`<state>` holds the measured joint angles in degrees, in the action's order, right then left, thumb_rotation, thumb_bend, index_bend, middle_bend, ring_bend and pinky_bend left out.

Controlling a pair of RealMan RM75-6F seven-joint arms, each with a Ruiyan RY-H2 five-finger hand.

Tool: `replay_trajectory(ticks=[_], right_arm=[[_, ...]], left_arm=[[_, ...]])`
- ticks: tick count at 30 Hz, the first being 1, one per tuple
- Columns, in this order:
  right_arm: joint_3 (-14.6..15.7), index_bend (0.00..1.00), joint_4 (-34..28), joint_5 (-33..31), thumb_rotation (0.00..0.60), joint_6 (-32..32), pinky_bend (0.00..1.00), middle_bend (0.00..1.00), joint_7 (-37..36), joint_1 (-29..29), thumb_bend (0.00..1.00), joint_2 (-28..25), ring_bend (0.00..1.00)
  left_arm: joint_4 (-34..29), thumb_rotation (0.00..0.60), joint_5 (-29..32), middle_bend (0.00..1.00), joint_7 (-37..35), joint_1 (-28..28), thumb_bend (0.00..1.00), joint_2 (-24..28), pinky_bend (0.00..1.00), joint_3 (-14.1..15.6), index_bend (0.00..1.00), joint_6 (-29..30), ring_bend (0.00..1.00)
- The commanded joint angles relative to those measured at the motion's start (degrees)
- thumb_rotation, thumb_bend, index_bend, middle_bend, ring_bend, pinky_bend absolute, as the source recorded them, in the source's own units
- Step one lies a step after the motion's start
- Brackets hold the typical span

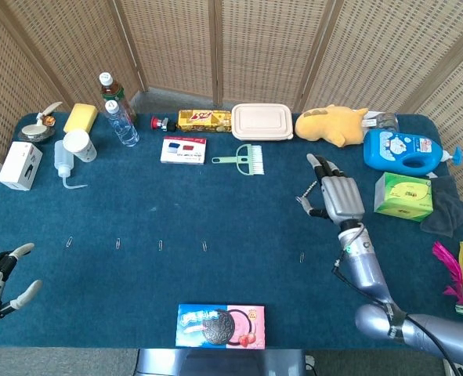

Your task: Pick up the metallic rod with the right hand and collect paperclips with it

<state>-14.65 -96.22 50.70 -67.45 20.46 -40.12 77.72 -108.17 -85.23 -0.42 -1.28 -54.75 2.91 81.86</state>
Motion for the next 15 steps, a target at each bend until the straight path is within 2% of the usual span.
replay_trajectory(ticks=[1, 6, 10, 12, 15], right_arm=[[1.9, 0.00, -2.9, 3.8, 0.501, -3.5, 0.28, 0.10, -1.0, 2.8, 0.41, -0.9, 0.12], [5.3, 0.00, -4.5, 11.8, 0.502, -11.6, 0.27, 0.13, -4.5, 8.6, 0.41, -0.9, 0.12], [9.6, 0.00, -3.7, 17.6, 0.501, -18.1, 0.27, 0.13, -5.6, 14.2, 0.41, -0.5, 0.11], [13.3, 0.00, -3.6, 19.5, 0.501, -21.2, 0.27, 0.10, -6.3, 18.4, 0.41, -0.7, 0.09], [16.0, 0.00, -2.9, 21.3, 0.502, -22.9, 0.26, 0.10, -6.3, 21.4, 0.41, -0.6, 0.07]], left_arm=[[0.1, 0.070, 0.2, 0.21, 0.5, 0.2, 0.24, -0.2, 0.04, 0.2, 0.13, -0.1, 0.17], [0.6, 0.098, 1.2, 0.21, 0.3, 0.7, 0.24, -0.7, 0.04, 0.1, 0.13, 0.2, 0.17], [1.1, 0.107, 1.0, 0.21, 0.1, 0.9, 0.24, -1.6, 0.04, 0.5, 0.13, 0.0, 0.17], [1.7, 0.120, 1.0, 0.21, 1.1, 1.2, 0.24, -2.3, 0.04, 0.7, 0.13, 0.2, 0.17], [2.4, 0.149, 1.0, 0.21, 1.9, 1.8, 0.24, -3.2, 0.04, 0.8, 0.13, 1.1, 0.17]])
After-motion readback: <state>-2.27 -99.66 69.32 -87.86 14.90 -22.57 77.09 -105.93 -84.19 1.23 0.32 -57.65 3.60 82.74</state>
